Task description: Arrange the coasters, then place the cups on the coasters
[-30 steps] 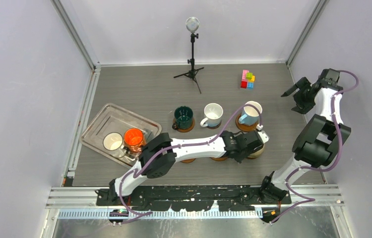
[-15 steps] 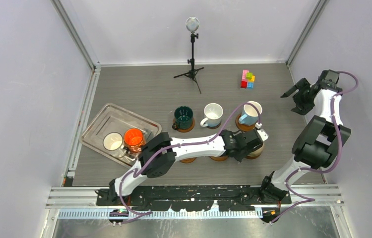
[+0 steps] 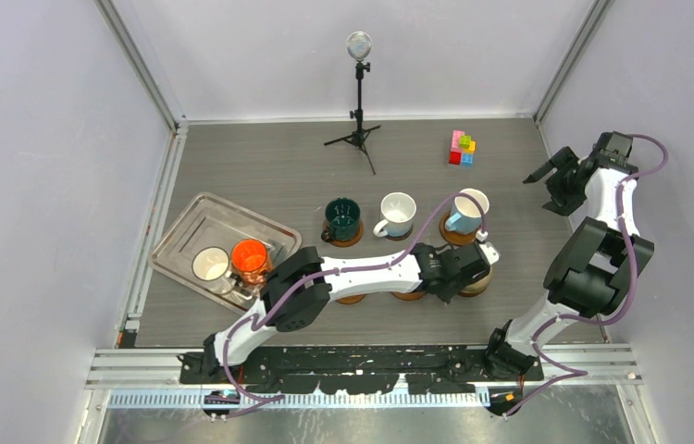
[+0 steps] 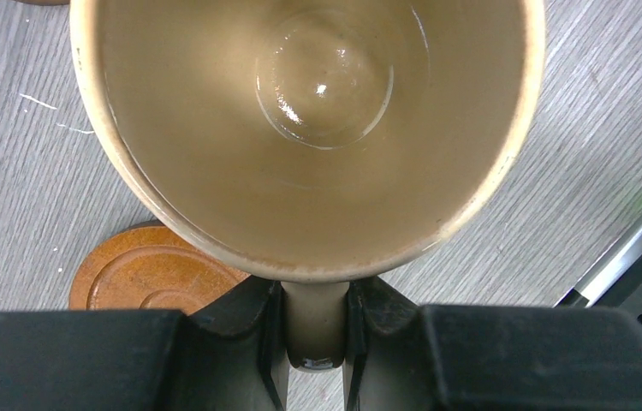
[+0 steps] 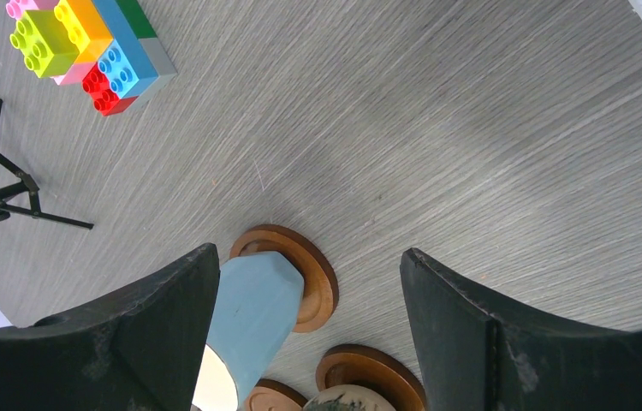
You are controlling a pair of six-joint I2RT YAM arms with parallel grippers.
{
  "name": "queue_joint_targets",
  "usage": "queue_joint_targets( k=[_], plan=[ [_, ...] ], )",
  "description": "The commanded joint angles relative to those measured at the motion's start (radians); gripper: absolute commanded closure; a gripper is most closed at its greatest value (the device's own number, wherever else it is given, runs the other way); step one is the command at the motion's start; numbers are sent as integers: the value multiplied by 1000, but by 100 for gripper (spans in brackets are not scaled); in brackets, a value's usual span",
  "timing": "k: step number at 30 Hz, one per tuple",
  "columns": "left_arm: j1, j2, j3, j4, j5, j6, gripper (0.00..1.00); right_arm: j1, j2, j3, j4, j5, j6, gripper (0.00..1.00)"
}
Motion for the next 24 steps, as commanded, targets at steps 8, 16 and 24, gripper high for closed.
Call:
queue_joint_targets(
  k=[8,16,24],
  plan=[
    [3,-20,39,99,3,-18,63,-6,-44,6,32,1,7,18],
    [3,-38,31,106,41,2,56,-6,-44,4,32,0,7,18],
    [3,-79,-8,131,107,34,57,-6,-40,4,36,-6,13,18]
  ],
)
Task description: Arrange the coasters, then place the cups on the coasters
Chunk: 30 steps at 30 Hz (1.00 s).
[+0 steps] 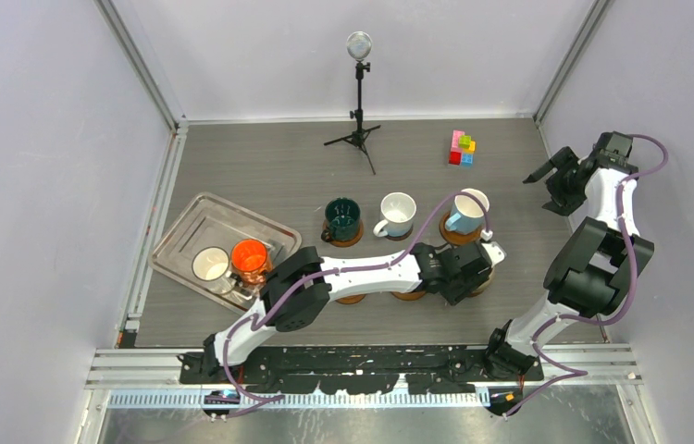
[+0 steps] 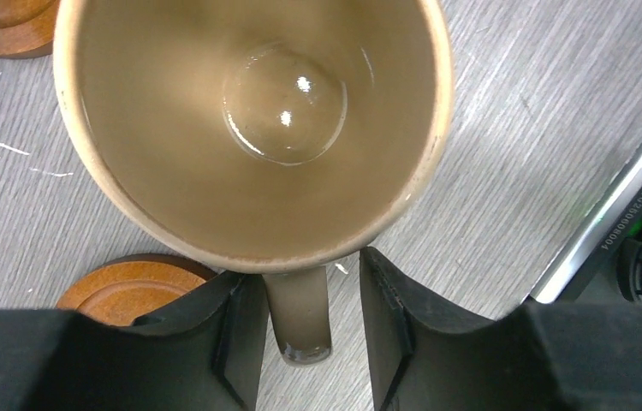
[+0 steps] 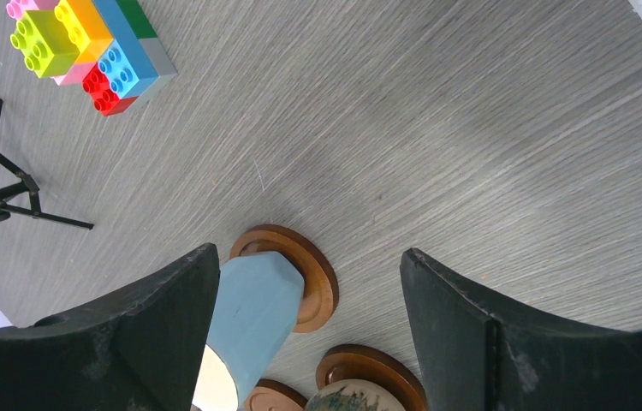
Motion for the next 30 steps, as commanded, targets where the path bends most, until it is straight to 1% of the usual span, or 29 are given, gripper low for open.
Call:
queue_joint_targets(
  k=[1,4,8,11,13,17,18,19,20,22,24,27,30],
  plan=[
    [3,-85,-13,71,69,29,57,-6,-40,3,36,-6,13,18],
    [3,-89,-19,76,75,25,53,-6,-40,3,37,-5,13,18],
    [5,-100,-27,65,40,24,40,-6,-46,-1,36,-3,10,18],
    [16,-138,-58,66,17,26,29,-5,-50,-1,36,-4,7,18],
    [25,-187,-88,63,8,46,27,-6,-50,2,35,-6,4,18],
    [50,-314,-196,55,11,96,16,-6,-41,18,16,-19,-15,18],
    [64,-359,-226,49,23,103,13,-6,-37,26,4,-21,-30,18],
    [84,-409,-267,57,49,106,3,-6,-34,37,-15,-20,-48,18],
    [109,-458,-308,65,90,110,1,-6,-30,46,-29,-18,-68,18],
    [171,-543,-361,58,145,126,0,-5,-24,64,-52,-16,-116,18],
    [260,-605,-367,6,203,146,0,-6,-13,85,-75,-23,-157,18],
    [445,-669,-329,-125,287,187,0,-5,10,131,-128,-46,-208,18],
    [641,-741,-314,-250,372,277,0,-5,27,176,-176,-59,-253,18]
  ],
)
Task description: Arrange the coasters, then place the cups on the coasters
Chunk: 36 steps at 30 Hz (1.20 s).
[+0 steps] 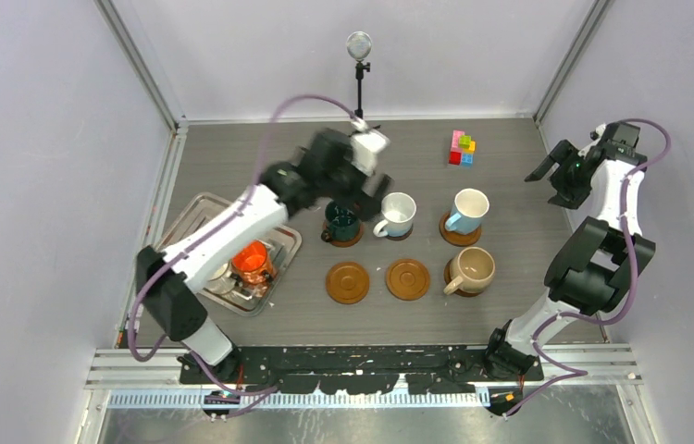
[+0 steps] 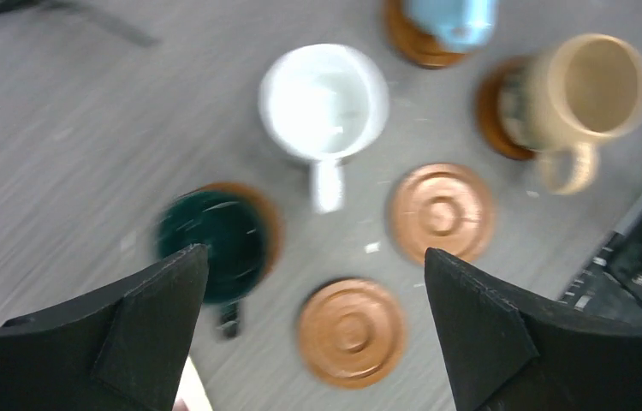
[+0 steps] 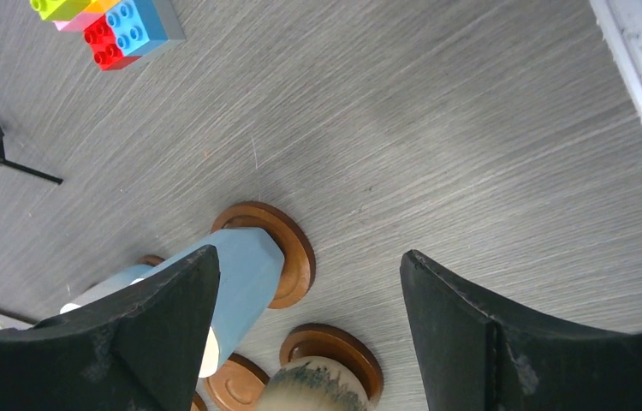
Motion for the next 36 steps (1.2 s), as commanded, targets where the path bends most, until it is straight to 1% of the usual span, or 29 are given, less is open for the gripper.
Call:
queue_joint_targets(
  k=[1,3,6,9,11,13,15,17,19,22,25,30,36],
  plan=[
    [268,-118,34,-235,152,154,0,-5,18,98,-82,-36,-113,18],
    [376,-166,38,-329,127,204,0,-6,32,121,-106,-36,-146,18],
    [541,-254,-7,-444,84,246,0,-5,63,163,-142,-18,-179,18],
    [702,-367,-84,-558,85,390,0,-5,91,198,-167,-6,-193,18],
    [792,-431,-143,-640,57,495,0,-6,99,204,-168,1,-195,18],
    [881,-481,-196,-703,27,567,2,-5,111,213,-164,12,-193,18],
    [950,-526,-252,-750,-13,621,6,-5,116,220,-154,27,-186,18],
    [1015,-571,-296,-796,-24,662,8,-5,113,218,-147,30,-187,18],
    [1057,-609,-335,-836,-29,709,10,-5,115,222,-146,37,-193,18],
    [1091,-655,-434,-828,-58,748,13,-5,123,226,-146,36,-198,18],
    [1106,-662,-523,-761,-73,743,15,-5,131,239,-146,31,-194,18],
    [1112,-632,-592,-622,-89,702,25,-6,134,258,-146,38,-198,18],
    [1119,-574,-655,-474,-82,614,33,-5,125,248,-147,45,-197,18]
  ],
)
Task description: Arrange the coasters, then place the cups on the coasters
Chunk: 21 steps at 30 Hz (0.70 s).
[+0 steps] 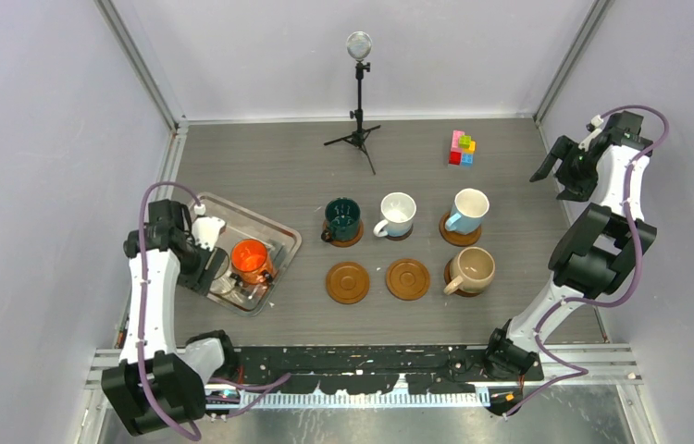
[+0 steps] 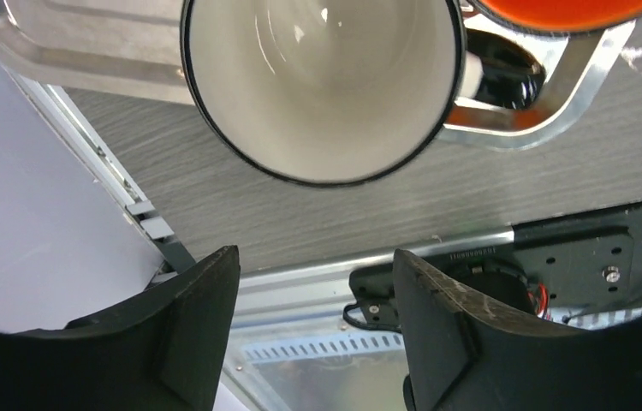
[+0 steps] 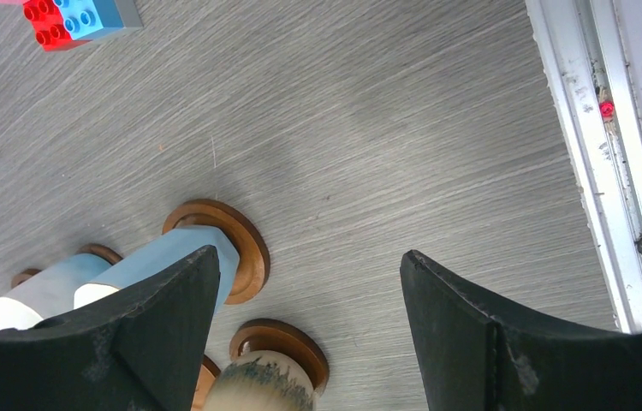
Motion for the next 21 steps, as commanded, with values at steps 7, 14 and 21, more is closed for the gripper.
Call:
queue_joint_targets(
  k=[7,14,21],
  plan=[
    [10,75,-84,316,-9,-113,39,-5,-22,31,5,29,-8,18],
    [11,151,-74,477,-46,-102,41,-6,-28,29,4,30,-9,18],
    [26,351,42,637,-53,-118,41,-6,-28,27,3,33,-10,18]
  ],
)
